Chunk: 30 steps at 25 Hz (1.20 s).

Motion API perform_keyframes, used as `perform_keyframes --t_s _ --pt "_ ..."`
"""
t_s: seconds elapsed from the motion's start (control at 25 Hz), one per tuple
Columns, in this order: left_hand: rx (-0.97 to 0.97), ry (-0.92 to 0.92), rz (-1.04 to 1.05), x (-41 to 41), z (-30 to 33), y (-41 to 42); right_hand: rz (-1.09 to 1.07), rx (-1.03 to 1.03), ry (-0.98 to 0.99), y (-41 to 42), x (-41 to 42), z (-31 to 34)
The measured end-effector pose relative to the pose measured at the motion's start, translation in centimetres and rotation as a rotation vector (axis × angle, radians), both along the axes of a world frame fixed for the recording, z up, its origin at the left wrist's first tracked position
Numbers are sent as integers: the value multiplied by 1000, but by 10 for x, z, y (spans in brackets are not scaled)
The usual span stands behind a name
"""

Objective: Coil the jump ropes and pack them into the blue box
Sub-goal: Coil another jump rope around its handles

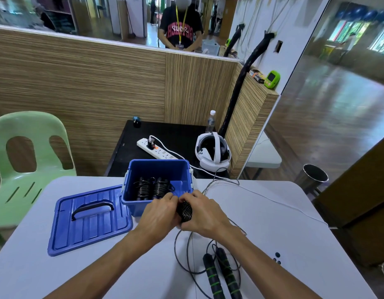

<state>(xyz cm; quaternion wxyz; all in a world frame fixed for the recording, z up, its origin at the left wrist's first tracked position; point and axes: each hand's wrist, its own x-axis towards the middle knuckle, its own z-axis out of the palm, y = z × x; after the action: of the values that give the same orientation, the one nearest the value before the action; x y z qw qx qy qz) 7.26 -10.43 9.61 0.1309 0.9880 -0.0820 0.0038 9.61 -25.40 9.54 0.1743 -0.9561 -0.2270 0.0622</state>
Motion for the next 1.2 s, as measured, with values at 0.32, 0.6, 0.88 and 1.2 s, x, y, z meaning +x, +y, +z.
perform_keyframes --t_s 0.32,0.6,0.88,1.2 --pt "-399 77 92 -4 -9 -13 -16 -182 -130 4 -10 -11" --pt "-471 -128 -45 -19 -22 -17 -126 -198 -73 -13 3 -6" --pt "-477 -254 -72 -30 -17 -13 -158 -82 31 -15 9 -7" --pt "-865 -242 135 -25 -13 -5 -307 129 -65 3 2 6"
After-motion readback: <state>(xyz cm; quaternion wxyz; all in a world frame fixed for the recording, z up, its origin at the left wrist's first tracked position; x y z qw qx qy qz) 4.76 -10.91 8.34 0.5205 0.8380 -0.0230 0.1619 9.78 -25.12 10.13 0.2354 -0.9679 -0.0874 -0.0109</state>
